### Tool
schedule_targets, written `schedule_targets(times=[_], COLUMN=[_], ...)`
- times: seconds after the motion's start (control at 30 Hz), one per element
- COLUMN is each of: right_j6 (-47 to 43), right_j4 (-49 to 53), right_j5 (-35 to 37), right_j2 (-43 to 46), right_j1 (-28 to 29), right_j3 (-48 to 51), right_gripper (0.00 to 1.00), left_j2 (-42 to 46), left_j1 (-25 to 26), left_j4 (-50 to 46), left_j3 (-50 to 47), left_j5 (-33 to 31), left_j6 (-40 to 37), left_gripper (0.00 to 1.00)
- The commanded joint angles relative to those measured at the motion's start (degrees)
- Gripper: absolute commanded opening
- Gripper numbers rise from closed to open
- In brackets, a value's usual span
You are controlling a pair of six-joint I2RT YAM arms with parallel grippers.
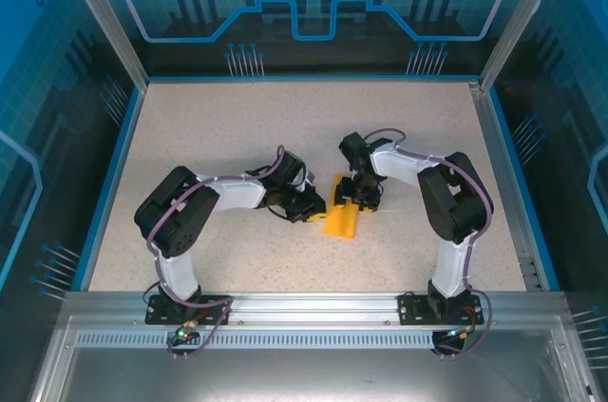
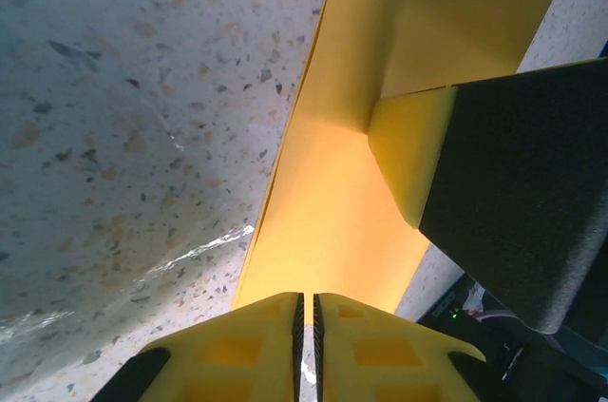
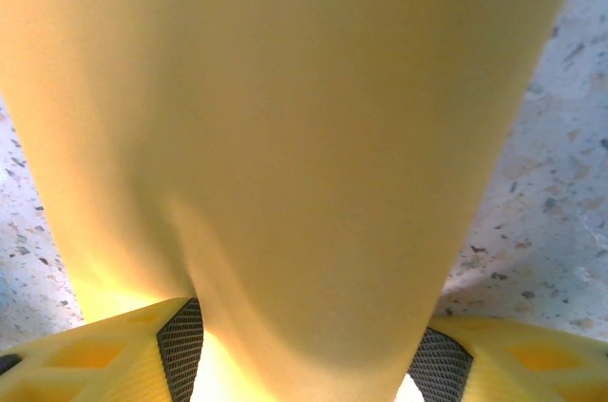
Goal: Fold a paper plane with a square sheet of paper (pick it up from the middle)
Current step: Hold the square sheet of paper at the center of the table.
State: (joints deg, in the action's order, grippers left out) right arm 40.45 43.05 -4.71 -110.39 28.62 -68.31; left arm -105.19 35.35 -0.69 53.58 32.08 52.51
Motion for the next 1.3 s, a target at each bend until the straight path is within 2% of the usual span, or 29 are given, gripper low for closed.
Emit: schedule_targets(times=[0.0,0.17,0.73,1.0,1.27], right_j6=[-1.4,-1.4,-1.1,0.2,0.4], right_j4=[-8.9,-8.9,-9.1,-9.1,-9.1], right_j5=[-1.0,-1.1,-1.3,-2.1,-2.1], right_j2=[-11.7,-11.8,-11.9,-13.0,-13.5], right_j1=[2.1,2.2,2.1,2.3,2.5], right_j3=[5.9,5.8,6.0,5.9,5.8], right_gripper=[0.65,0.65,0.65,0.65,0.65], left_j2=[-1.7,-3.7,-7.1,-7.1,-4.8], left_j1=[0.8,2.0,2.5,2.8,2.8], left_j4=[0.7,0.9,-4.1,-5.7,-2.9], left_j3=[2.3,3.7,6.3,7.1,6.5], left_j5=[3.0,3.2,-1.7,-2.2,-1.3], left_j6=[-1.2,-1.1,-3.4,-4.0,-3.3], left_gripper=[0.14,0.12,0.11,0.11,0.11])
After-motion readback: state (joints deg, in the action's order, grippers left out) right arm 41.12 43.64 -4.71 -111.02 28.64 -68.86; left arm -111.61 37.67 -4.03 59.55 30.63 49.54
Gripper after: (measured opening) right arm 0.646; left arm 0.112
